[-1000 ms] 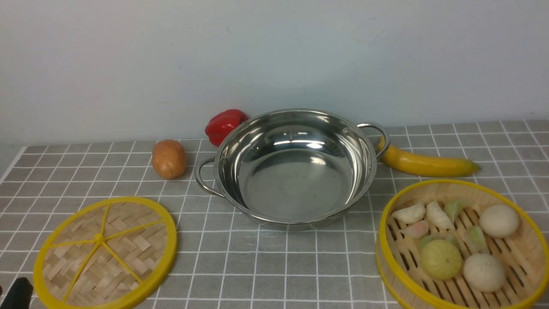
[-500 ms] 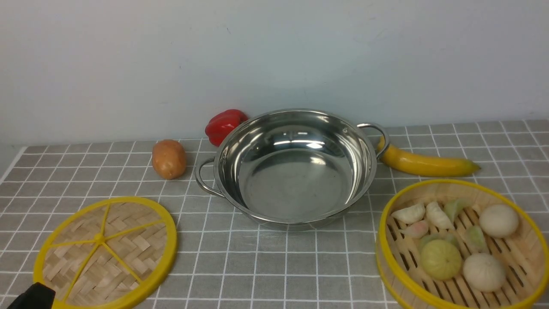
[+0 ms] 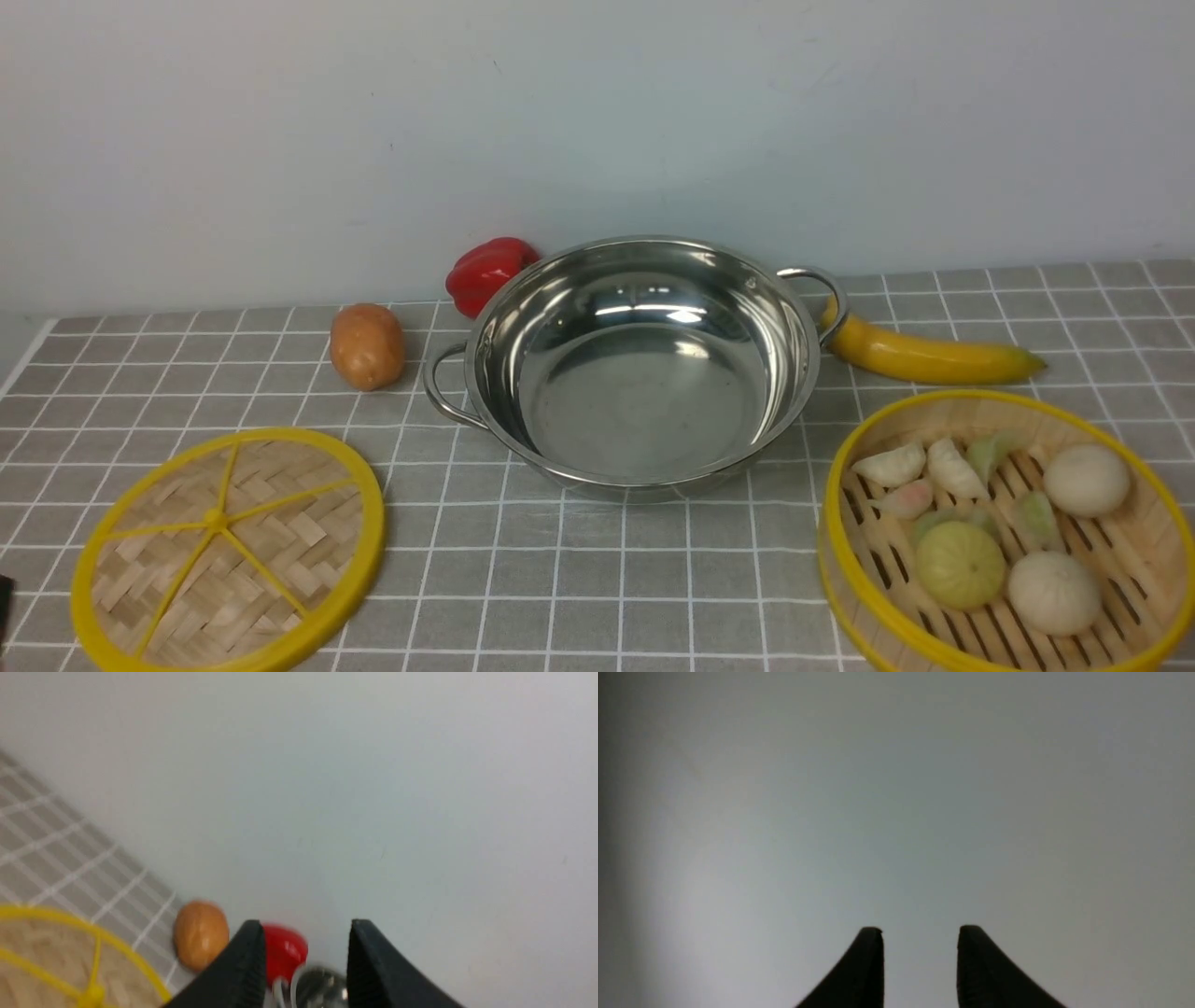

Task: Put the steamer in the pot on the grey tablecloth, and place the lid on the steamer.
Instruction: 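Reach for and grasp the rim of the bamboo steamer holding the buns with the right gripper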

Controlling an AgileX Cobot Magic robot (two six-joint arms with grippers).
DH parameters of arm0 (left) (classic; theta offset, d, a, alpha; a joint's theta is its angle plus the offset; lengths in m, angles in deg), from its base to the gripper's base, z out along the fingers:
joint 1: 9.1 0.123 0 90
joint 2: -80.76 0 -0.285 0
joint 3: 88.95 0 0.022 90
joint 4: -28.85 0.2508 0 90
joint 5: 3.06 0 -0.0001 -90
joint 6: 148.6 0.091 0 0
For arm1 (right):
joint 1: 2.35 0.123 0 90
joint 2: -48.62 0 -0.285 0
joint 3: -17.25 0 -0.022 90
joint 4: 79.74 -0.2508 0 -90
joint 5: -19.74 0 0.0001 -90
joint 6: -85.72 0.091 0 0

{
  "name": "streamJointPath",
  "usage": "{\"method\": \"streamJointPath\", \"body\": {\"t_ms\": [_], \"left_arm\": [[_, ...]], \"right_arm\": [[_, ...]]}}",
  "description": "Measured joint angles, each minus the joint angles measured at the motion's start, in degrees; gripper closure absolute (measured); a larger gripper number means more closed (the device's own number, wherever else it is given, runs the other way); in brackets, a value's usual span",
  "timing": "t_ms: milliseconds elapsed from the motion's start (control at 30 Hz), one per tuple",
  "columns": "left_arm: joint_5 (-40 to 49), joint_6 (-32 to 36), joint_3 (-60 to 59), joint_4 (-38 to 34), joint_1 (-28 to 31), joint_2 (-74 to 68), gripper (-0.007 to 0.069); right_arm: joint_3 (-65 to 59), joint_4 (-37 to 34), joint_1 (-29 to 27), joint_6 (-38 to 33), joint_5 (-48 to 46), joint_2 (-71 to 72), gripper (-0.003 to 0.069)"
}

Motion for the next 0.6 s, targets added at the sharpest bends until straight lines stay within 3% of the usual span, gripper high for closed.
{"method": "streamJointPath", "body": {"t_ms": [67, 200, 333, 500, 600], "left_arm": [[-7.8, 2.7, 0.4, 5.6, 0.0, -0.2, 0.0382], [-7.7, 6.2, 4.9, 17.2, 0.0, -4.1, 0.0382], [2.0, 6.5, 11.4, 23.5, 0.0, -13.1, 0.0382], [18.7, 7.7, 19.5, 25.3, 0.0, -27.8, 0.0382], [28.3, 10.3, 25.2, 26.3, 0.0, -38.4, 0.0382]], "right_arm": [[6.5, 3.8, 0.0, -0.1, -9.6, -1.7, 0.0416], [17.4, 9.1, 0.0, -1.8, -33.8, -9.3, 0.0416], [27.3, 15.3, 0.0, -5.3, -57.4, -19.9, 0.0416], [35.8, 19.2, 0.0, -12.1, -78.7, -33.4, 0.0416], [37.8, 19.3, 0.0, -16.8, -85.9, -42.3, 0.0416]]}}
